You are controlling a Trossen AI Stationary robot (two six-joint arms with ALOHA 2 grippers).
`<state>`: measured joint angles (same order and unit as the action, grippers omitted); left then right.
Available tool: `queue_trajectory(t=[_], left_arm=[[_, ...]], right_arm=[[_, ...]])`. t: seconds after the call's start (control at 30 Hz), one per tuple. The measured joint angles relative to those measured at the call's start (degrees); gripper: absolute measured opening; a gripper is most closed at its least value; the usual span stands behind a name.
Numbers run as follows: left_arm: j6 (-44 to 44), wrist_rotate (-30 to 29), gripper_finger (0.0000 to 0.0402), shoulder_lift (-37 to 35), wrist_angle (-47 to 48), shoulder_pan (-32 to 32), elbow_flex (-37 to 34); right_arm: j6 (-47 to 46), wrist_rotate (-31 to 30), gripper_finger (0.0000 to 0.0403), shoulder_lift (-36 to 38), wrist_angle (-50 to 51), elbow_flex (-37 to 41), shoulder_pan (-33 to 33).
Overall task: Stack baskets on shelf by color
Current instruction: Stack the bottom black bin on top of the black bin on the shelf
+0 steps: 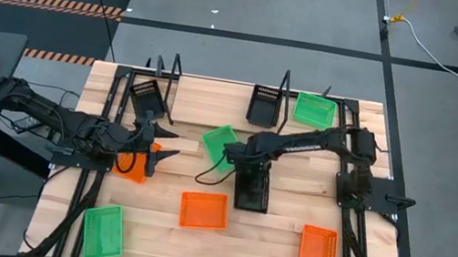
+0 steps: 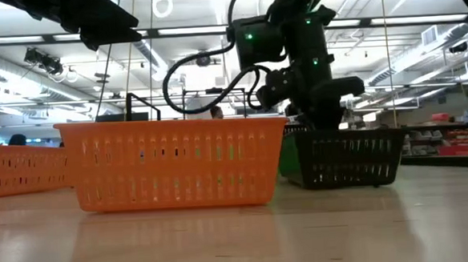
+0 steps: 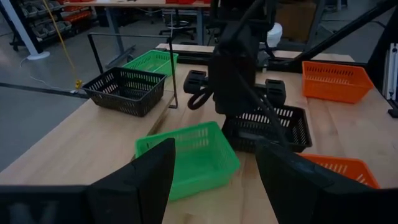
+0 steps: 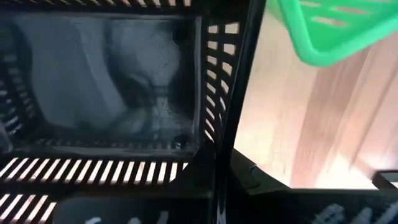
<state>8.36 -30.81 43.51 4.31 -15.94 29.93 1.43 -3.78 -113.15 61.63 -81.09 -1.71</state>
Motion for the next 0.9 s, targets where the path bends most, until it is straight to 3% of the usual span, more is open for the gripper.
queue_trajectory(t=[0.2,0.57,0.73,0.9], left_arm=[[0.0,0.0,0.0231,0.0,0.0,0.0,0.0],[0.0,0.0,0.0231,0.0,0.0,0.0,0.0],[0.0,0.0,0.0231,0.0,0.0,0.0,0.0],[0.0,0.0,0.0231,0.0,-0.1,0.0,0.0]], right_arm=[[0.0,-0.9,0.0025,5.0,-0.2,0.1,-1.1],[-5.5,-1.3,0.0119,18.7,-1.2,0.1,0.8],[-10.0,1.8,0.0152,20.1,-1.3,0.0,5.9],[-13.2,1.8,0.0166,17.0,-2.7,0.0,14.8]])
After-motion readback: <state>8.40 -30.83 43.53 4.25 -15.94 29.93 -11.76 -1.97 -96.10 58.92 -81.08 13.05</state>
